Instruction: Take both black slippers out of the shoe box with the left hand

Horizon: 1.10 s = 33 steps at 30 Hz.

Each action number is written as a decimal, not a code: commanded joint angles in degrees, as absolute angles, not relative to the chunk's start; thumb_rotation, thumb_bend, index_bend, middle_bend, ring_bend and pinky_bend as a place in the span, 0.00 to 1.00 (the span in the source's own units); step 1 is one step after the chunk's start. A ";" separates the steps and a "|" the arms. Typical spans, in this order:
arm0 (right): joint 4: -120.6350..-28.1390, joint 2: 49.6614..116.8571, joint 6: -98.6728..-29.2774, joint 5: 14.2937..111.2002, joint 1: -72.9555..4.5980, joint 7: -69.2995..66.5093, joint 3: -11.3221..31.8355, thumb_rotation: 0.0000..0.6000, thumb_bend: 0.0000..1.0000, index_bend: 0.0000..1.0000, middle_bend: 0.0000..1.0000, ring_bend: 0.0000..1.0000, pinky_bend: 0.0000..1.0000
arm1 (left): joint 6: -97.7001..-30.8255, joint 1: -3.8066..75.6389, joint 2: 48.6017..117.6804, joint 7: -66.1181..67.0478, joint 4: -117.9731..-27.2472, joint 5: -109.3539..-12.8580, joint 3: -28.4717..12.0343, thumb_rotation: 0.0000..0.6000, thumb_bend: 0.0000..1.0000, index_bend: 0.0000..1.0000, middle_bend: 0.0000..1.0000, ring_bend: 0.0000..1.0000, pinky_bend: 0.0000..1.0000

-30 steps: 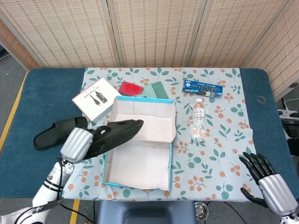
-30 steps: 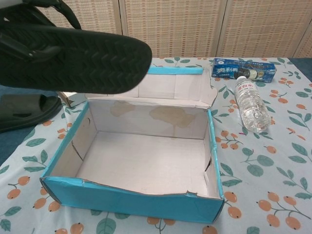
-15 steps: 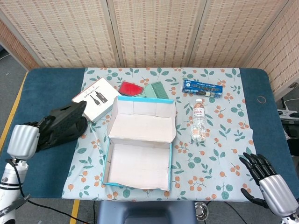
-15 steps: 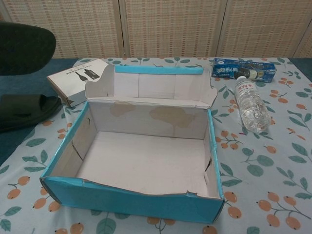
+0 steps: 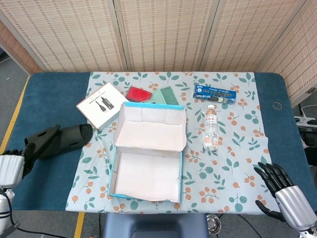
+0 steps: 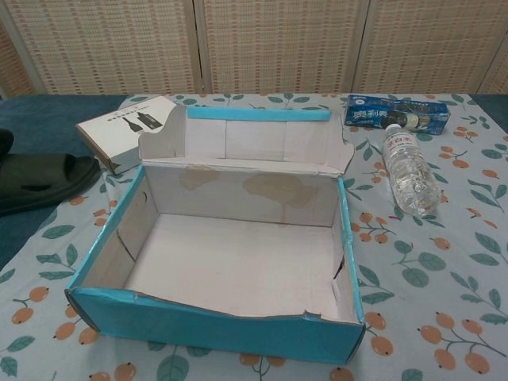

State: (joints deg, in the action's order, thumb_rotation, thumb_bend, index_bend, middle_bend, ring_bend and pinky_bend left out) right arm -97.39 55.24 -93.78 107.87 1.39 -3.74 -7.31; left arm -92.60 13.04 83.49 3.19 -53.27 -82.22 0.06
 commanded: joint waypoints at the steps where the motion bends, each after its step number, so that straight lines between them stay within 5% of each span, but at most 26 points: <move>1: -97.39 55.30 -93.55 107.68 1.35 -3.59 -7.24 0.95 0.18 0.00 0.00 0.00 0.00 | -93.06 9.47 91.11 -1.79 -44.91 -83.27 1.26 1.00 0.63 0.82 0.80 0.55 0.53; 4: -97.55 55.50 -93.16 107.57 1.28 -3.06 -7.22 0.95 0.18 0.00 0.00 0.00 0.00 | -91.85 8.84 93.20 -3.55 -41.60 -83.95 1.93 1.00 0.56 0.69 0.66 0.41 0.41; 7: -97.77 55.62 -92.55 107.20 1.21 -2.53 -7.23 0.95 0.18 0.00 0.00 0.00 0.00 | -88.70 8.37 93.29 -7.13 -40.71 -84.24 2.71 1.00 0.45 0.28 0.18 0.07 0.18; 9: -97.92 55.64 -92.21 107.00 1.19 -2.13 -7.25 0.95 0.18 0.00 0.00 0.00 0.00 | -88.12 8.16 92.42 -10.85 -43.02 -84.34 2.57 1.00 0.42 0.04 0.00 0.00 0.09; 24: -98.68 55.45 -91.68 107.10 1.34 -0.97 -7.60 0.95 0.18 0.00 0.00 0.00 0.00 | -89.26 5.95 78.40 -23.76 -66.74 -93.58 9.30 1.00 0.33 0.00 0.00 0.00 0.07; 33: -98.59 55.17 -92.29 108.19 1.56 -1.28 -8.03 0.95 0.18 0.00 0.00 0.00 0.00 | -88.28 4.03 80.16 -18.46 -66.48 -94.90 10.41 1.00 0.33 0.00 0.00 0.00 0.07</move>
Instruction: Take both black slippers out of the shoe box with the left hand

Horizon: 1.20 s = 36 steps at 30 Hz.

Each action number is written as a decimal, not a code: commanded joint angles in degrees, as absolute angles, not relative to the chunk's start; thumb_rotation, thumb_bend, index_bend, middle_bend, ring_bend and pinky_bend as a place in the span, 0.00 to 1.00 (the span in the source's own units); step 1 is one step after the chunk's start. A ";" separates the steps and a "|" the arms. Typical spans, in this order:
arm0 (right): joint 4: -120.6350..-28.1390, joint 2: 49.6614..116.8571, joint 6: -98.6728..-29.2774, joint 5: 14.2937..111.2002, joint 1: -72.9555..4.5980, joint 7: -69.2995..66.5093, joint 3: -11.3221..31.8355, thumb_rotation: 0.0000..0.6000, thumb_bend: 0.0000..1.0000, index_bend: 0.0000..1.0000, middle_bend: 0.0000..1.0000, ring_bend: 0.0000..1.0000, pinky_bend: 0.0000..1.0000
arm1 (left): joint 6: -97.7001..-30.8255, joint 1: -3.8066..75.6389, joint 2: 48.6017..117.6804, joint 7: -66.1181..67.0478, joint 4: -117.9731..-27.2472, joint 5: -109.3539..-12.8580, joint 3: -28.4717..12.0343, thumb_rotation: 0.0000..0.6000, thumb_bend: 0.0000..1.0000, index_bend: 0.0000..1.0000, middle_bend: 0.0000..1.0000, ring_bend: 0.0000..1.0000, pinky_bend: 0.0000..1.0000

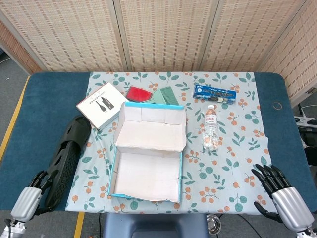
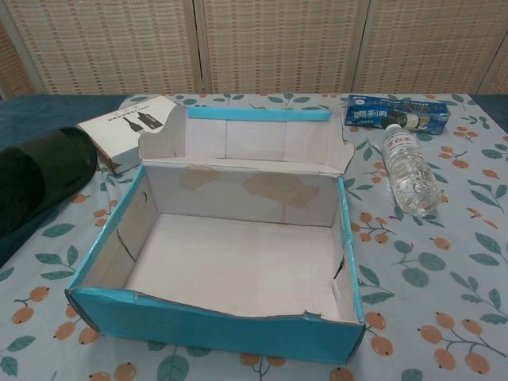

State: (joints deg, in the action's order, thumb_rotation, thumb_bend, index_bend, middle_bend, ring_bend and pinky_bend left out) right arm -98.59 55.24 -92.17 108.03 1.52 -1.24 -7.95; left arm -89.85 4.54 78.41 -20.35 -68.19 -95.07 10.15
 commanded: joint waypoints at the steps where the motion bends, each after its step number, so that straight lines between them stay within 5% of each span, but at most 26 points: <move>1: -98.60 55.12 -92.44 108.30 1.61 -1.35 -8.05 0.95 0.18 0.00 0.00 0.00 0.00 | -87.91 3.99 80.83 -17.62 -65.77 -95.00 10.41 1.00 0.33 0.00 0.00 0.00 0.07; 22: -98.06 54.07 -94.10 108.81 2.07 -3.59 -8.20 0.95 0.18 0.00 0.00 0.00 0.00 | -94.58 1.37 87.08 -1.64 -61.18 -99.89 8.35 1.00 0.31 0.00 0.00 0.00 0.06; 36: -98.22 53.90 -93.60 109.92 1.99 -3.50 -8.83 0.95 0.18 0.00 0.00 0.00 0.00 | -85.15 2.00 89.92 -4.25 -55.62 -95.25 7.95 1.00 0.36 0.00 0.00 0.00 0.07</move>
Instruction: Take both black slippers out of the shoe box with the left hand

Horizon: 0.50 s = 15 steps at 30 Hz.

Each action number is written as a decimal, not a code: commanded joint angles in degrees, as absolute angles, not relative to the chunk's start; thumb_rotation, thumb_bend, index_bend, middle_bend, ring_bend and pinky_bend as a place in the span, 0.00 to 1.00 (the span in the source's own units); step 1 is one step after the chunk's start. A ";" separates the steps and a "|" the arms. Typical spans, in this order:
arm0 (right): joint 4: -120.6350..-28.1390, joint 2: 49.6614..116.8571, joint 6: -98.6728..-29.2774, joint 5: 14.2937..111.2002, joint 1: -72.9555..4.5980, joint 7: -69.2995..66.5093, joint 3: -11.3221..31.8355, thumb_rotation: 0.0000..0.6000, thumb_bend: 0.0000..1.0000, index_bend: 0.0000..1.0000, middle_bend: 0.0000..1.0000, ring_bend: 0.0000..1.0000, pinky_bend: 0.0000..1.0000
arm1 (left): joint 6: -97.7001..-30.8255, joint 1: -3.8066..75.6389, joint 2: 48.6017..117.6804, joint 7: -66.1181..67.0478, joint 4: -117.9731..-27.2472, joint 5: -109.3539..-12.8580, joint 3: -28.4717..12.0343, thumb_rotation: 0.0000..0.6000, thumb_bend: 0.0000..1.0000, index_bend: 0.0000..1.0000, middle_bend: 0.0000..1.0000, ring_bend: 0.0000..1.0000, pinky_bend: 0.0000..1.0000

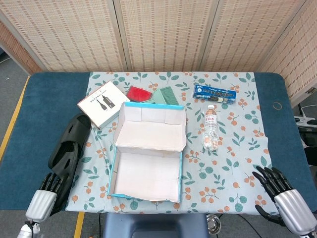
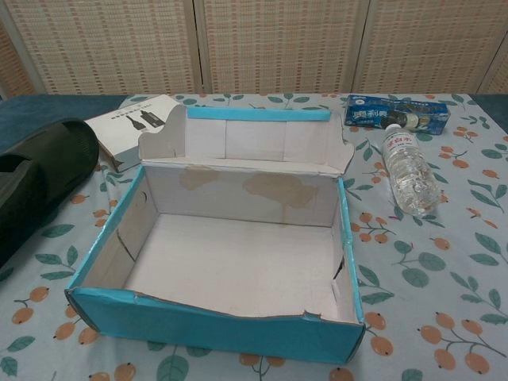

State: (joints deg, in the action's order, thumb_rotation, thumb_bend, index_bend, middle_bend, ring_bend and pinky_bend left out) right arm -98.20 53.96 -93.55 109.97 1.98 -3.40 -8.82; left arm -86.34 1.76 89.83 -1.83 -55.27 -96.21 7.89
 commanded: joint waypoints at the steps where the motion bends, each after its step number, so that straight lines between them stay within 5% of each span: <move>1: -98.22 53.85 -93.71 109.83 2.03 -3.60 -8.79 0.95 0.18 0.00 0.00 0.00 0.00 | -85.72 1.96 89.67 -6.09 -56.23 -95.40 7.93 1.00 0.35 0.00 0.00 0.00 0.07; 11: -98.03 53.70 -94.29 110.12 2.26 -3.89 -8.85 0.95 0.18 0.00 0.00 0.00 0.00 | -99.09 0.18 84.88 -15.70 -63.39 -100.51 7.66 1.00 0.30 0.00 0.00 0.00 0.09; 15: -97.97 53.60 -94.87 110.18 2.48 -4.10 -8.80 0.95 0.18 0.00 0.00 0.00 0.00 | -99.23 -0.16 83.09 -15.52 -66.11 -101.80 9.04 1.00 0.30 0.00 0.00 0.00 0.09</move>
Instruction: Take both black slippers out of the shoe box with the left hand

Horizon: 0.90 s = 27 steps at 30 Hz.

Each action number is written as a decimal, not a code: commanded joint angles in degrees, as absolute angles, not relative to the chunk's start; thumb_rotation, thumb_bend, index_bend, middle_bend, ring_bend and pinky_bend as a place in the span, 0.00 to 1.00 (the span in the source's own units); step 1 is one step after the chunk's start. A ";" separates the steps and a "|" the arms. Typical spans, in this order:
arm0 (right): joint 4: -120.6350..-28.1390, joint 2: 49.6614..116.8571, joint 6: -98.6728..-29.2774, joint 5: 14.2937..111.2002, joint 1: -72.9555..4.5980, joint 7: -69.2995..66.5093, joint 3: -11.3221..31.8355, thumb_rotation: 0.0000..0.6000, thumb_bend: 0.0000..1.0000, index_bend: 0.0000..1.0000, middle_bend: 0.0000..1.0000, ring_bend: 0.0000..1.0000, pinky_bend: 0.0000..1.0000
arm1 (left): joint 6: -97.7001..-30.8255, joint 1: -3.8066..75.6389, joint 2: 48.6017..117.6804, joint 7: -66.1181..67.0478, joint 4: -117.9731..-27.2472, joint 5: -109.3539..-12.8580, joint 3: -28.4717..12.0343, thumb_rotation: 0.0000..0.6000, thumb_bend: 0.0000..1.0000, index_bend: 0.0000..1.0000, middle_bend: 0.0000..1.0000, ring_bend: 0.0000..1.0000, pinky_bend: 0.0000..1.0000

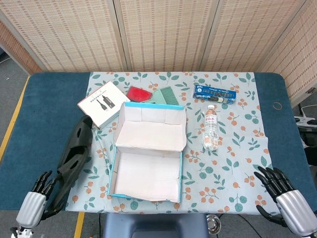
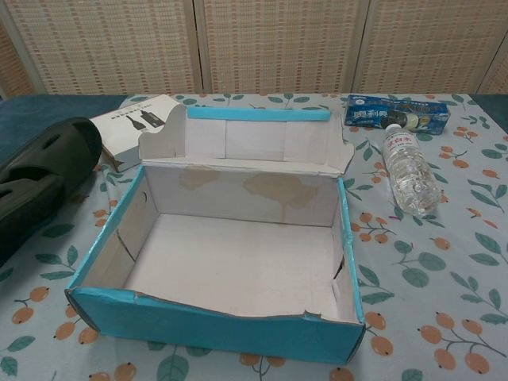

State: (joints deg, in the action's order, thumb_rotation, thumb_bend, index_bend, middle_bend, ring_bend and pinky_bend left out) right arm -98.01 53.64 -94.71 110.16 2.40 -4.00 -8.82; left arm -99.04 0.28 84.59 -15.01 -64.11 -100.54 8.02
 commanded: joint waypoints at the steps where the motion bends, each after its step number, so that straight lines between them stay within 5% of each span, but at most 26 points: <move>1: -97.94 53.55 -95.04 110.23 2.54 -4.20 -8.81 0.95 0.18 0.00 0.00 0.00 0.00 | -98.75 -0.19 82.46 -15.93 -67.11 -102.21 9.80 1.00 0.30 0.00 0.00 0.00 0.09; 11: -97.58 53.32 -95.78 110.53 2.75 -4.93 -8.82 0.95 0.18 0.00 0.00 0.00 0.00 | -98.04 0.16 79.03 -16.93 -72.80 -105.45 12.49 1.00 0.30 0.00 0.00 0.00 0.09; 19: -97.56 53.65 -96.21 110.51 3.04 -4.35 -8.61 0.95 0.18 0.00 0.00 0.00 0.00 | -106.12 0.82 76.57 -18.17 -78.11 -105.25 6.37 1.00 0.38 0.00 0.00 0.00 0.08; 27: -98.28 55.13 -96.07 108.70 3.87 -0.16 -7.55 0.95 0.18 0.00 0.00 0.00 0.00 | -96.40 2.32 66.78 -7.23 -88.49 -99.58 6.42 1.00 0.38 0.00 0.00 0.00 0.06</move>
